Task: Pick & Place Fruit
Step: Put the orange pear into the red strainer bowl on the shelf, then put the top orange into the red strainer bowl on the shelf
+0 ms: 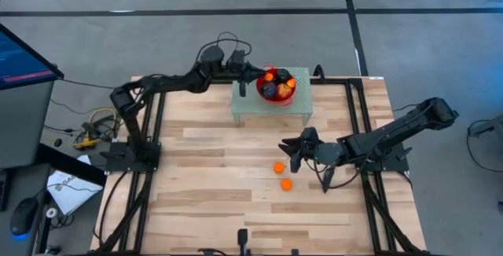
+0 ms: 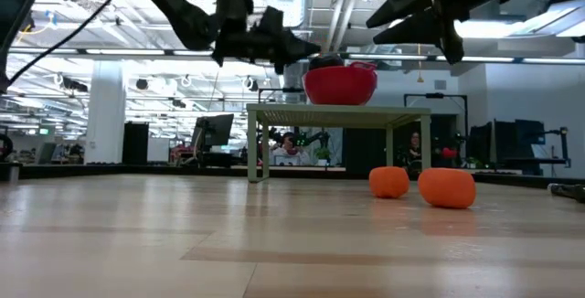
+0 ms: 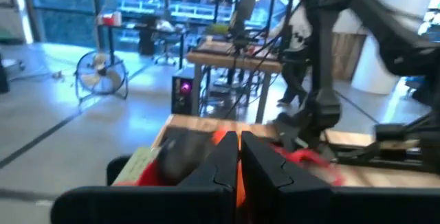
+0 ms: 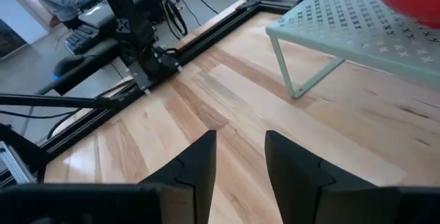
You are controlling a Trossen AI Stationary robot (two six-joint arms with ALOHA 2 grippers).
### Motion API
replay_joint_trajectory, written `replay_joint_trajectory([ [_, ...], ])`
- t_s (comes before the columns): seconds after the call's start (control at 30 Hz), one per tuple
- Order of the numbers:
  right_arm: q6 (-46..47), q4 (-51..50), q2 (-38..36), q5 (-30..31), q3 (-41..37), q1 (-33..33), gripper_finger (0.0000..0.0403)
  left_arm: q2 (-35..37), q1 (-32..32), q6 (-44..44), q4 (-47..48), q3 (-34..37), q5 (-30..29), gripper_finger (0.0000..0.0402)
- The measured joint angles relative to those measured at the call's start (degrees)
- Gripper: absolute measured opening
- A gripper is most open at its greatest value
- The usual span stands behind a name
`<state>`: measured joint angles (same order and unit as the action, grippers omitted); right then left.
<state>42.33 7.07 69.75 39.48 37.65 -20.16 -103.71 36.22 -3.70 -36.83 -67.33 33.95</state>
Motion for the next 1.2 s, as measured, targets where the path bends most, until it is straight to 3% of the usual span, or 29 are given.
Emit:
replay_joint_trajectory([
  [0.4, -0.71, 2.82, -0.28, 0.00, 0.00, 0.02, 0.0120, -1.96, 0.14, 0.87, 0.60, -0.02, -6.60, 0.0027],
  [0.7, -0.64, 2.83, -0.28, -0.45, 0.00, 0.02, 0.0120, -1.62, 0.14, 3.14, 3.81, 0.00, -6.10, 0.0128],
  [0.87, 0.64, 2.77, -0.28, -2.31, 0.00, 0.39, 0.0120, 4.58, 0.35, 2.48, 8.83, 0.05, -1.90, 0.0175],
  [0.93, 0.63, 2.09, -0.28, -8.07, 0.00, 1.36, 0.0120, 9.21, 0.18, 3.99, 14.20, -0.02, -0.91, 0.0184],
  [1.03, 0.63, -0.84, -0.07, -21.63, 0.00, 3.19, 0.0120, 17.34, -0.32, 9.08, 24.55, 0.55, -1.00, 0.0187],
  [1.2, -7.46, -3.97, 7.02, -37.87, 0.23, 4.26, 0.0148, 30.83, -2.10, 10.78, 28.87, 9.47, -3.82, 0.0169],
])
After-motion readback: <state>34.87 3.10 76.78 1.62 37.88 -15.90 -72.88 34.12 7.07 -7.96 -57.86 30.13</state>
